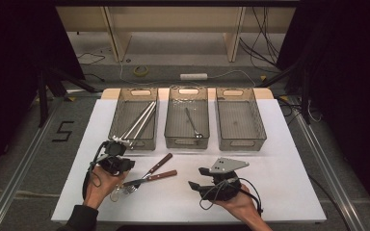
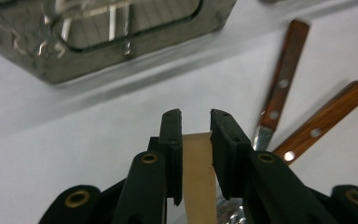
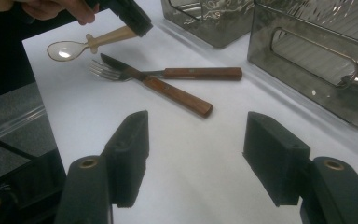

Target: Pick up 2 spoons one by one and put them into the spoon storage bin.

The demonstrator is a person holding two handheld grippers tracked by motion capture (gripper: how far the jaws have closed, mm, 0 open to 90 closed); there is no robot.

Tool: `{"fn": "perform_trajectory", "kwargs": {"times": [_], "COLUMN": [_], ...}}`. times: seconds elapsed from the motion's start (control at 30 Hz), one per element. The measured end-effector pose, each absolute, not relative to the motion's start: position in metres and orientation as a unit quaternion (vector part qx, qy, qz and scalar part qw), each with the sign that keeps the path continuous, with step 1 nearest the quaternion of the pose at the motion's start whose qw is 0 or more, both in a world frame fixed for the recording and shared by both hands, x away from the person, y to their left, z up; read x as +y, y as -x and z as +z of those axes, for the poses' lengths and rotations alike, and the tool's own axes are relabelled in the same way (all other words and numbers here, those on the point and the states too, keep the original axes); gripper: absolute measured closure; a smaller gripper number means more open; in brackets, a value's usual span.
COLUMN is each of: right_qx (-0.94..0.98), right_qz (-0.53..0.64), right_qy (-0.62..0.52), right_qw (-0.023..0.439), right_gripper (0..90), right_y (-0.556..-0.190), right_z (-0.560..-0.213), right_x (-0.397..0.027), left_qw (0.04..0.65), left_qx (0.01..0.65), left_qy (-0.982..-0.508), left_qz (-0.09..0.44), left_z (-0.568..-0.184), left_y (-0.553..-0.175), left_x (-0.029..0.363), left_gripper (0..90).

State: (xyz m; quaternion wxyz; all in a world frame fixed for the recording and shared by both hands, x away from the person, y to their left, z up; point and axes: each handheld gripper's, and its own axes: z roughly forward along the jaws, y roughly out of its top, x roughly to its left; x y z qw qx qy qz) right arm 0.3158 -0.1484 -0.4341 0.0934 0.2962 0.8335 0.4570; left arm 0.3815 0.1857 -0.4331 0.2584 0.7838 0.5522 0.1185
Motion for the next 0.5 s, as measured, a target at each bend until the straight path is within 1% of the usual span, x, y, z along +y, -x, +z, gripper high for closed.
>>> {"fn": "perform_trajectory", "kwargs": {"times": [0.27, 0.5], "right_qx": [0.831, 0.829], "right_qz": [0.460, 0.462], "right_qy": [-0.298, -0.302], "right_qw": [0.096, 0.096], "right_gripper": [41.4, 41.4], "right_y": [-0.316, -0.316], "right_z": [-0.434, -0.433], "right_x": [-0.150, -0.152], "left_qw": [0.304, 0.347], "left_qx": [0.527, 0.504], "left_qy": [-0.783, -0.780], "left_qz": [0.128, 0.131], "left_z": [-0.410, -0.388], "left_y": [-0.385, -0.395], "left_x": [0.174, 0.159], "left_gripper": [74.8, 74.7]}}
